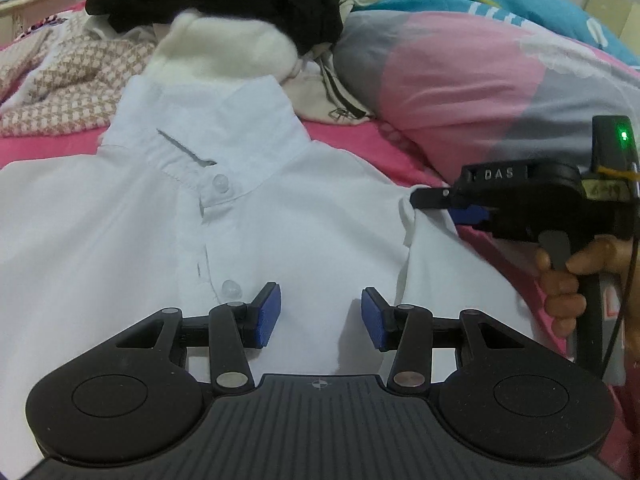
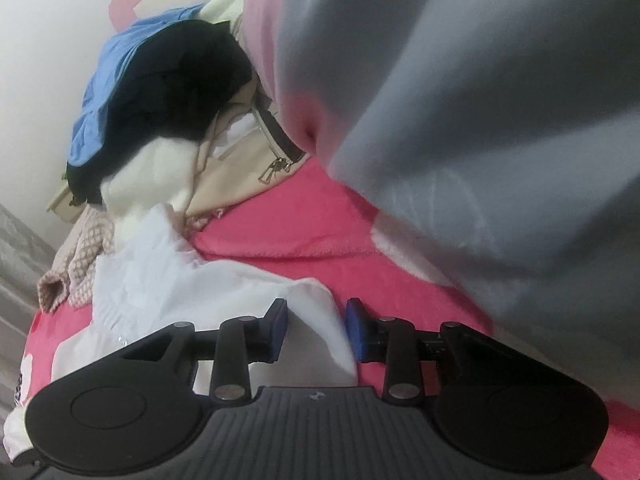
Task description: Fold clothes
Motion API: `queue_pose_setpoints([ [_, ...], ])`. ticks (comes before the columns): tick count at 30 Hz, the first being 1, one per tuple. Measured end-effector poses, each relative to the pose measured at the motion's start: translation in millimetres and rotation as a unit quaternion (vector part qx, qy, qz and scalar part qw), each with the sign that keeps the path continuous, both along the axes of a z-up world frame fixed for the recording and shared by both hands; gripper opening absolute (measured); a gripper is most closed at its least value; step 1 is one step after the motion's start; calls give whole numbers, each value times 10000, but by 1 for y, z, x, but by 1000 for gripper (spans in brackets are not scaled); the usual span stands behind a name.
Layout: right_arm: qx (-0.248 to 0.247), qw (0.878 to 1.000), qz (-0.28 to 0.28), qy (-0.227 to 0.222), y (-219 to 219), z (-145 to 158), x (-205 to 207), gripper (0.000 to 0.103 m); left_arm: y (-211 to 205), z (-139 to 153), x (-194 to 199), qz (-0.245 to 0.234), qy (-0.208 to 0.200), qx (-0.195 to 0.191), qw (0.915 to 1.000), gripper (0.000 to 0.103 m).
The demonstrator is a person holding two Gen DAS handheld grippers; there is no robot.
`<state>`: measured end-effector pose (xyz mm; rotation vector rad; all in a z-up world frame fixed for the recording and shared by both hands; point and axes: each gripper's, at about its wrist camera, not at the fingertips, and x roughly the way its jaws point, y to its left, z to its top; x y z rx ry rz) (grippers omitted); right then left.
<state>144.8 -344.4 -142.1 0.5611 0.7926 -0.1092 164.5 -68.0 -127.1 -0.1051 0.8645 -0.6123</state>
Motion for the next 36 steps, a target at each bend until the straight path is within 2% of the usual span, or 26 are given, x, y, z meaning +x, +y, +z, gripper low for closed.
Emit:
queue_pose_setpoints([
  [2,-23,9998,173,-50,2,1,2,4,0,-2,0,-9,-17,59,10000,44],
  [5,-618,9964,526,-251,14,9,0,2,-4,-1,-1,-48,-108,261,9996,43],
  [8,-1595,9843,654,-368,31,18,-1,2,-8,0,-3,-114,-185,516,9984,41],
  [9,-1786,9808,686,-375,34,19,0,2,-8,-1,-3,-135,-192,556,9982,41],
  [17,-2477,9658,745,-154,41,5,7,2,-9,0,-4,-175,-239,807,9963,41],
  [21,-2659,9605,816,-21,42,-2,9,5,-7,0,-9,-200,-340,864,9955,41],
  [22,-2651,9609,802,-42,41,1,8,16,-6,1,-10,-202,-374,868,9953,41],
  [23,-2635,9615,781,-70,40,4,7,36,-6,1,-11,-205,-406,869,9952,41],
  [25,-2703,9596,748,-230,37,17,-1,44,-5,1,-12,-202,-449,835,9953,42],
  [29,-2915,9509,956,-414,36,43,-23,45,2,5,-13,-87,-503,674,9964,44],
  [33,-3094,9408,1188,-714,41,76,-57,43,12,22,-18,131,-716,520,9960,45],
  [36,-2999,9383,1608,-624,46,92,-83,37,23,38,-31,14,-780,370,9963,45],
])
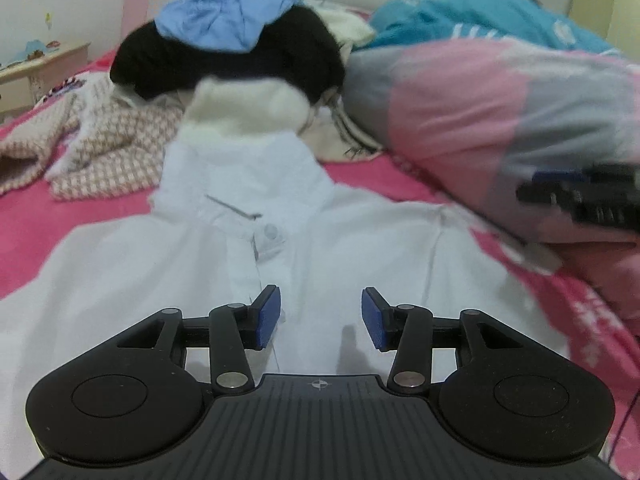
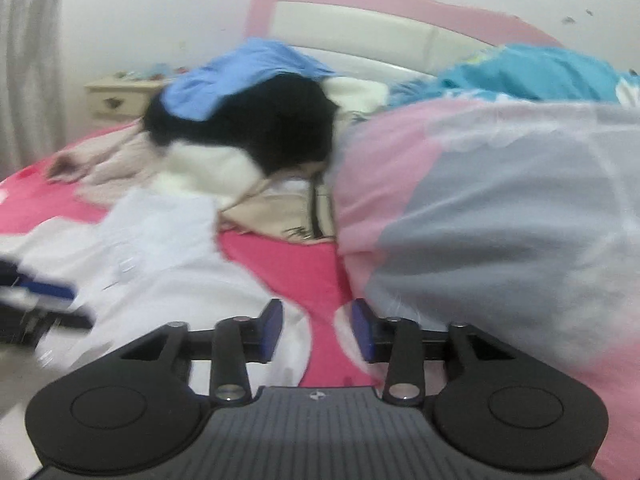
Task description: Fold clothes
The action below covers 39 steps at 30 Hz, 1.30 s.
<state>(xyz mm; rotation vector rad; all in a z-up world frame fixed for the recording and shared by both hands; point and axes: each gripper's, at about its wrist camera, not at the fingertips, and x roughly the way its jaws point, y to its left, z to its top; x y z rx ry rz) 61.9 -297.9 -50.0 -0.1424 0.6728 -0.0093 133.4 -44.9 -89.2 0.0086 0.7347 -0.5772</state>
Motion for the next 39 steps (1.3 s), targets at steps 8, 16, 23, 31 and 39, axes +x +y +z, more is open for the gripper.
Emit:
queue_pose_setpoints([
  [8,160,9925,687,997,32,-35,-25,15,25,7,-70,-797,607,112,9949,45],
  [16,-95,9886,619,1370,57,-56,-18,15,72,-9,-97,-5,1165,-195,9930,46],
  [23,377,9836,1309,1180,97,-16,-40,15,225,8,-89,2468,1169,-1148,9551,56],
  [31,935,9541,2317,1650,169,-23,-58,16,457,-28,-103,5870,1280,-2825,7478,55],
  [39,960,9428,2505,1977,192,-35,-55,16,541,-49,-60,6071,1806,-3464,6920,65],
])
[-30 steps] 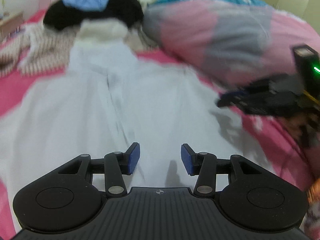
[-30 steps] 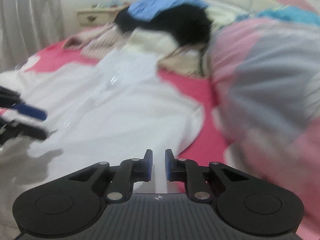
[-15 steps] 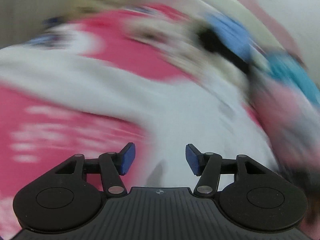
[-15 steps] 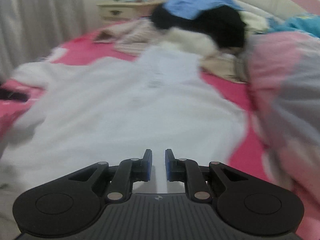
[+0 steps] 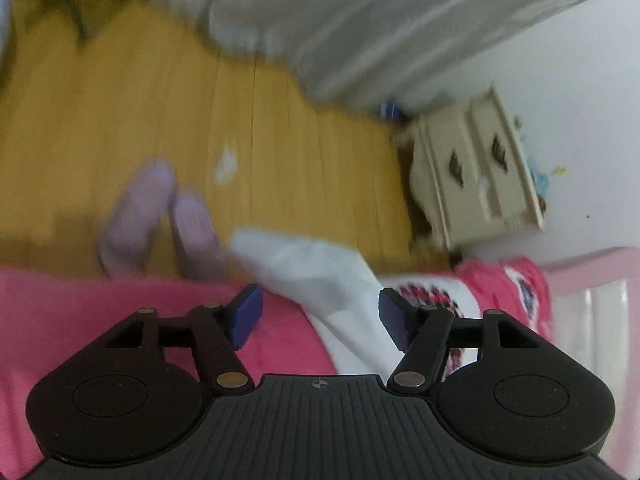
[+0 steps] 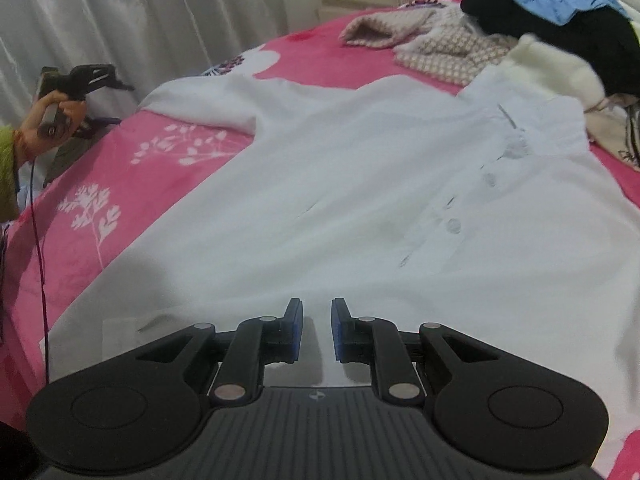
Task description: Fold clothes
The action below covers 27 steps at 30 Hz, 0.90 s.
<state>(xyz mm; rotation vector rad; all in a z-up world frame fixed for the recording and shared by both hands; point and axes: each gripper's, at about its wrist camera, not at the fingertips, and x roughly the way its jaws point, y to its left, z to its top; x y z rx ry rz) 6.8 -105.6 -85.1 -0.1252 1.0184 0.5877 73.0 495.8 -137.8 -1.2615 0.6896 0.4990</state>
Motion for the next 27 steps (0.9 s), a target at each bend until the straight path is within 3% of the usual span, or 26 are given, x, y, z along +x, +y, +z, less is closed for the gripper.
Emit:
queue_pose_setpoints([
  [1,-26,10000,-26,26,0,0,1,16,6,-7,5,-72,31,-215,9997,66],
  [5,-109,9998,-156,87,-1,1,2,16,8,-14,17,58,177,-223,9996,67],
  [7,-90,9996,-250,92,-2,3,1,16,6,-13,21,181,295,-64,9994,55],
  [8,-78,9995,-302,84,-2,4,-1,16,1,-9,22,281,390,130,9988,31],
  [9,-65,9993,-356,75,-3,5,-3,16,-4,-5,24,363,463,326,9977,20],
  [11,-56,9989,-459,47,-6,9,-10,16,-17,13,26,247,283,751,9965,8],
  [14,-139,9983,-560,-58,-10,19,-24,16,-51,55,31,-346,-418,1462,9878,5],
  [17,-346,9971,-640,-227,-18,33,-40,16,-104,106,24,-1269,-1598,1795,9624,5],
  [18,-412,9963,-701,-273,-22,38,-46,16,-126,122,18,-1604,-2007,1824,9491,5],
  [19,-477,9954,-769,-317,-26,43,-52,16,-147,135,12,-1916,-2323,1893,9346,5],
  [20,-509,9945,-845,-342,-29,47,-58,16,-173,150,2,-2284,-2656,2008,9149,5],
  [23,-466,9919,-1110,-395,-40,63,-75,16,-238,179,-28,-3164,-3299,2028,8660,5],
  [25,-433,9910,-1170,-482,-44,71,-86,16,-268,191,-47,-3580,-3480,2075,8412,5],
  [26,-432,9908,-1167,-531,-44,75,-91,16,-274,195,-55,-3682,-3429,2082,8388,6],
  [27,-415,9906,-1160,-592,-45,78,-96,17,-273,195,-58,-3658,-3283,2126,8445,7],
])
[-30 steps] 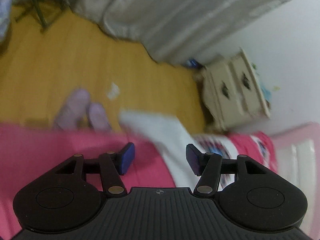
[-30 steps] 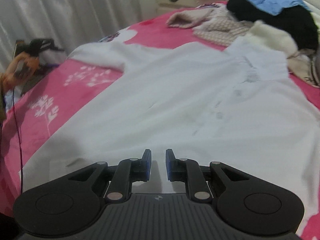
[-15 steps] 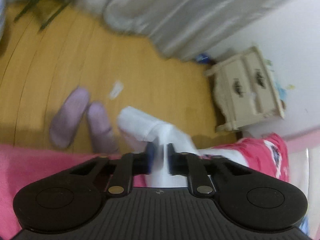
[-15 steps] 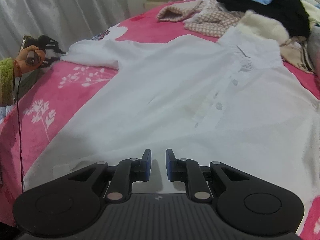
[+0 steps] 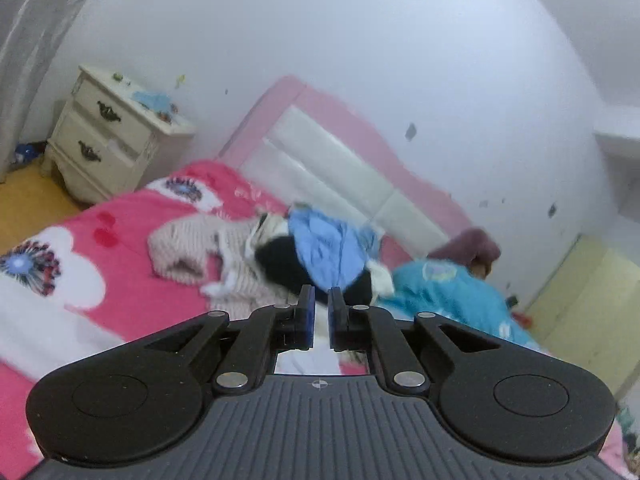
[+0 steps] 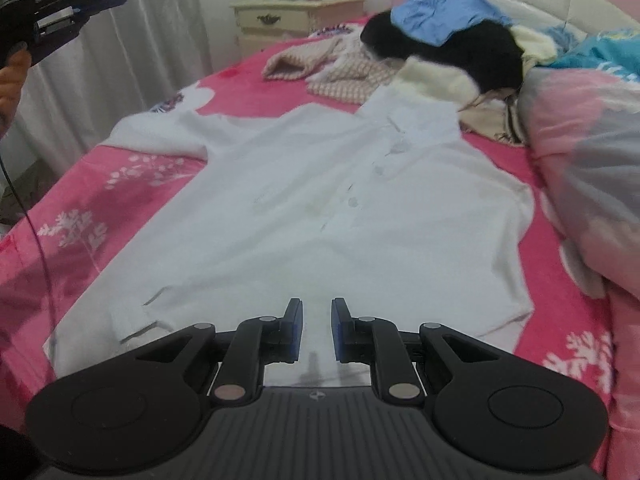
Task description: Fold clothes
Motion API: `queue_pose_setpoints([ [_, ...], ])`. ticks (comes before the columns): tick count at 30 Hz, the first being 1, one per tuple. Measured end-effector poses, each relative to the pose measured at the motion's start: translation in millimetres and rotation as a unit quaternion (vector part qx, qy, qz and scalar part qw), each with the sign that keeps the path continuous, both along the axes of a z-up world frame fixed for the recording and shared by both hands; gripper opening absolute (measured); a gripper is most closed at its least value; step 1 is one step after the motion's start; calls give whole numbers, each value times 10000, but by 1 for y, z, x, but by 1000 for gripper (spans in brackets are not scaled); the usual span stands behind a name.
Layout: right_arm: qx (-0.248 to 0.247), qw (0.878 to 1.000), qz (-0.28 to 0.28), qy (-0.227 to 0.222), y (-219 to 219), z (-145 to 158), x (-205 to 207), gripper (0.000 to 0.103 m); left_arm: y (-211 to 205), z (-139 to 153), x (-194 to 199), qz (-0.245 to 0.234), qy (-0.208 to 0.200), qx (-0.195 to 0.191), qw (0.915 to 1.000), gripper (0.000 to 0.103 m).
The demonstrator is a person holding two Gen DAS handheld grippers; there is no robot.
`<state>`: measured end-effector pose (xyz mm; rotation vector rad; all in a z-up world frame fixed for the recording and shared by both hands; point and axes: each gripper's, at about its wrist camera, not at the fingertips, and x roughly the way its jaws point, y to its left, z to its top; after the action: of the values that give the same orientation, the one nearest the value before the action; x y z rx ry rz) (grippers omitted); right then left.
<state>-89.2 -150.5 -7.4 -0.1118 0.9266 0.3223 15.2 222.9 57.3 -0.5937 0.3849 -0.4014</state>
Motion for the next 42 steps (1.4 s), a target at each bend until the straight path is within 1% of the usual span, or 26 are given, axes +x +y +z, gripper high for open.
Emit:
queue_pose_setpoints([
  [1,13,10000,10,-66,-1,3,-6,22,10,-3,-1,215,176,34,9996,8],
  [2,59,9999,18,-103,-2,4,-11,28,21,-6,-1,448,362,66,9983,14],
  [3,103,9999,37,-85,-4,2,-13,29,38,-11,2,817,626,83,9947,31],
  [4,145,9999,58,-56,-4,0,-16,30,62,-21,6,1244,910,54,9880,39],
  [5,167,9998,104,-7,-5,-2,-17,30,89,-34,12,1648,1229,-27,9786,53],
  [6,170,9997,155,42,-5,-6,-17,30,118,-50,19,1994,1602,-191,9665,61],
  [7,165,9997,179,82,-4,-9,-16,30,147,-69,25,2280,1959,-391,9529,61],
  [8,190,9996,179,145,-4,-12,-15,30,176,-89,32,2598,2348,-620,9346,62],
  [10,263,9991,169,278,-3,-16,-12,30,228,-134,43,2911,3090,-1286,8962,64],
  [12,287,9987,177,379,-2,-19,-11,30,259,-163,42,3284,3493,-1870,8574,65],
  [14,204,9986,220,437,1,-21,-11,30,278,-187,44,3379,3665,-2325,8352,67],
  [15,145,9985,234,469,3,-23,-11,31,282,-194,46,3384,3674,-2468,8304,71],
  [18,96,9978,184,633,5,-31,-11,33,286,-200,60,3462,3620,-2411,8313,80],
  [20,103,9970,141,752,8,-36,-10,33,286,-203,72,3580,3678,-2364,8250,77],
  [21,108,9967,132,788,10,-37,-8,33,285,-203,76,3657,3681,-2347,8220,72],
  [22,112,9966,138,804,12,-38,-7,33,284,-201,79,3707,3648,-2317,8221,65],
  [24,110,9967,178,781,17,-38,-4,33,280,-196,81,3794,3555,-2178,8260,27],
  [26,86,9971,276,708,24,-37,3,33,271,-193,88,3865,3382,-1897,8368,7],
  [27,64,9972,353,655,28,-36,7,33,266,-188,89,3910,3252,-1675,8446,3],
  [29,-37,9976,466,520,37,-33,17,33,251,-168,84,3900,2816,-1274,8674,0],
  [32,207,9983,374,396,42,-25,27,33,217,-131,80,3419,2152,-772,9115,0],
  [35,384,9984,273,317,41,-20,29,33,157,-83,61,2479,1346,-243,9591,0],
  [37,412,9985,182,308,36,-18,27,33,104,-53,43,1574,790,125,9843,0],
  [38,444,9984,102,333,32,-18,25,33,79,-42,33,1123,552,266,9918,0],
  [40,531,9978,-74,398,23,-17,23,33,40,-31,14,386,304,255,9985,0],
  [42,602,9970,-236,422,14,-15,19,33,21,-33,5,125,537,142,9984,0],
])
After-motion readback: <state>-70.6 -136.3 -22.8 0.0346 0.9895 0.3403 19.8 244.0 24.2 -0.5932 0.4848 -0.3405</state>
